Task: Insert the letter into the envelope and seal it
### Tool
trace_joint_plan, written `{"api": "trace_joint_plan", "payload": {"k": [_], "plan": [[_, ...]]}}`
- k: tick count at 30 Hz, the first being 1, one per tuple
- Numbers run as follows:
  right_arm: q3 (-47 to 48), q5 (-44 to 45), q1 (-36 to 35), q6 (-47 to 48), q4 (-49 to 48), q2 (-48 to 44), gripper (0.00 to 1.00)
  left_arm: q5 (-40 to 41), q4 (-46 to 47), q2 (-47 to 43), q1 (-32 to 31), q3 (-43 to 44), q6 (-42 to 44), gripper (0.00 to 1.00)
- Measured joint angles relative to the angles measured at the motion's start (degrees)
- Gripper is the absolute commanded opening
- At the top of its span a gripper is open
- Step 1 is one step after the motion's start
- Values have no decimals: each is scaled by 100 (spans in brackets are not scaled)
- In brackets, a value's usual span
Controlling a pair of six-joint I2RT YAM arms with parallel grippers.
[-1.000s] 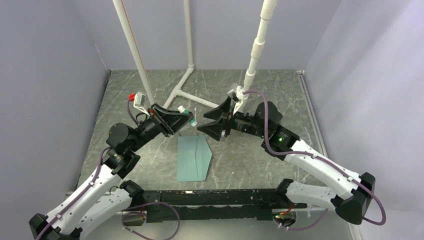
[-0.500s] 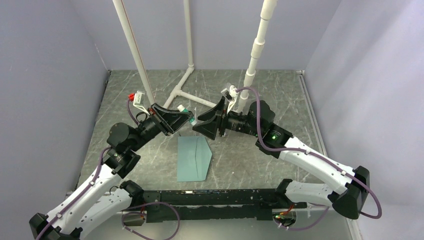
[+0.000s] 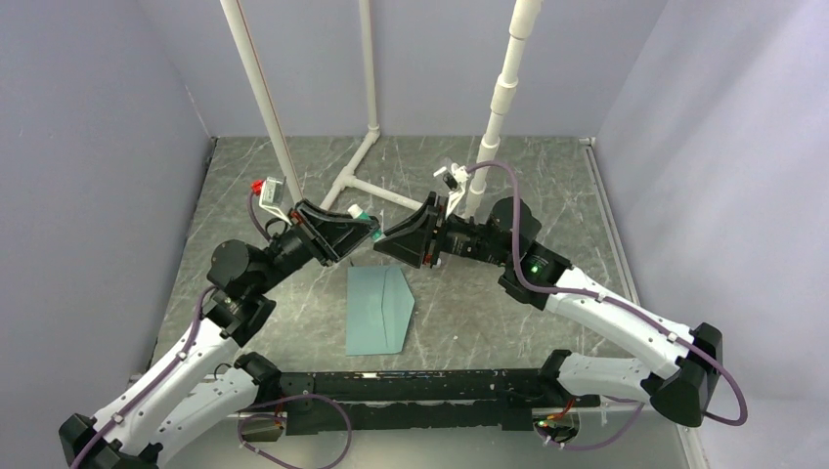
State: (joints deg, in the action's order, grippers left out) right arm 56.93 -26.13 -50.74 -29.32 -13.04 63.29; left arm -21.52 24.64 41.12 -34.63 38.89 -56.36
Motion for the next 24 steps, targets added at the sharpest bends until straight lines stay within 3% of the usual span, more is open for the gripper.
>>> {"api": "trace_joint_plan", "payload": {"k": [3, 8, 21, 22, 24], "plan": [[0, -17, -7, -313, -109, -2, 21, -201, 260, 107, 24, 0, 13, 3], [-28, -127, 4, -883, -328, -7, 1, -476, 658, 214, 72, 15, 20, 2], [-855, -675, -79, -3757, -2796, -39, 0, -1781, 1709, 11, 31, 46, 1034, 2], [-855, -702, -83, -3906, -2935, -39, 3, -1864, 1738, -48, 28, 66, 1152, 3], [-855, -737, -83, -4105, -3180, -42, 40, -1980, 1718, -136, 22, 109, 1377, 3]]}}
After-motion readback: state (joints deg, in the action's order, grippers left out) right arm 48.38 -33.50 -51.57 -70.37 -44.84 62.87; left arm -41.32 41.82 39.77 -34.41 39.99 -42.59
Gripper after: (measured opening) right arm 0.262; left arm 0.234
